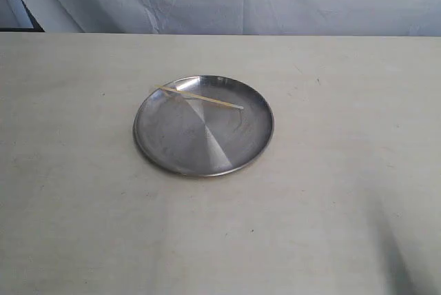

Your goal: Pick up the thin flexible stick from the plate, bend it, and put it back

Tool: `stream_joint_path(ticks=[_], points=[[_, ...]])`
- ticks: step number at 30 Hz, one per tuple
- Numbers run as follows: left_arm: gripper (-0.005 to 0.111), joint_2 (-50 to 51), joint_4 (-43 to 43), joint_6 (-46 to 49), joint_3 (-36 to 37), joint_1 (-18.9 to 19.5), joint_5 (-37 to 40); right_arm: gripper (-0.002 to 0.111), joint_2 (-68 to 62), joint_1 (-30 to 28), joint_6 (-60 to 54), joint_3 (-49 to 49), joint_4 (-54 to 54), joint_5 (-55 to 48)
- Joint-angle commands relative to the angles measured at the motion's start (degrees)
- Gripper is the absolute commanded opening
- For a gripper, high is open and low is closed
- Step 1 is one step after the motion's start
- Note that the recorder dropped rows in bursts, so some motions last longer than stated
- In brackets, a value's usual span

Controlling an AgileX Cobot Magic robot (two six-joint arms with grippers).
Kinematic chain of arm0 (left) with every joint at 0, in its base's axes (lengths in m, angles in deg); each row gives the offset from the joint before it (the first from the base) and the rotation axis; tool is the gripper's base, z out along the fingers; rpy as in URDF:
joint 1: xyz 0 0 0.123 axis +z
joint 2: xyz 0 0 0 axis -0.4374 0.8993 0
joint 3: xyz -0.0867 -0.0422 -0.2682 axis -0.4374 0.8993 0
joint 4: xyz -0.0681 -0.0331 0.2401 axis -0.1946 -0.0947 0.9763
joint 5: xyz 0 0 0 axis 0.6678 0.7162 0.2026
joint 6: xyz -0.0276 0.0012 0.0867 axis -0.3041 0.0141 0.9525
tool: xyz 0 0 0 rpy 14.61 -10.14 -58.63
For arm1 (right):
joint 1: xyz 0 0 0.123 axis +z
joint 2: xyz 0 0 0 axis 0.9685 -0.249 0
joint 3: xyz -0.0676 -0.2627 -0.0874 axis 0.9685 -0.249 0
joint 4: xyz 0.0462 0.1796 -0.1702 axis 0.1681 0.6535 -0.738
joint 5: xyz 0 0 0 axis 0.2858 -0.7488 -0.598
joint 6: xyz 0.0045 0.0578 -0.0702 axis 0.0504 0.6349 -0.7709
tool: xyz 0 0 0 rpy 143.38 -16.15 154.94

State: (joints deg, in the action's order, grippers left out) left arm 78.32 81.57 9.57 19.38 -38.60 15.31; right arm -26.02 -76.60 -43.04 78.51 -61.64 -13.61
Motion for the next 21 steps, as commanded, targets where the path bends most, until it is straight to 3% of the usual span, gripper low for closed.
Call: stream_joint_path(ticks=[1, 4, 6, 10, 15, 18, 21], points=[[0.000, -0.31, -18.22, -6.48, 0.11, 0.01, -20.35, -0.001, 0.37, -0.34, -0.32, -0.30, -0.15, 0.54], [0.000, -0.31, -26.74, -14.61, 0.11, 0.01, -32.99, -0.001, 0.37, -0.34, -0.32, -0.30, -0.15, 0.54], [0.000, -0.31, -33.02, -19.11, 0.11, 0.01, -34.65, -0.001, 0.37, -0.34, -0.32, -0.30, -0.15, 0.54], [0.000, 1.82, -35.73, -20.82, -7.79, 0.01, -19.71, -0.001, 0.37, -0.34, -0.32, -0.30, -0.15, 0.54], [0.000, 16.03, -19.85, -19.08, -25.18, -1.43, 4.77, -0.001, 0.37, -0.34, -0.32, -0.30, -0.04, 0.54], [0.000, 28.29, -15.77, -6.06, -37.52, -3.70, 16.68, -0.001, 0.37, -0.34, -0.32, -0.30, -0.04, 0.54], [0.000, 41.13, -16.66, 11.21, -46.67, -5.33, 22.94, -0.001, 0.37, -0.34, -0.32, -0.30, -0.04, 0.54]])
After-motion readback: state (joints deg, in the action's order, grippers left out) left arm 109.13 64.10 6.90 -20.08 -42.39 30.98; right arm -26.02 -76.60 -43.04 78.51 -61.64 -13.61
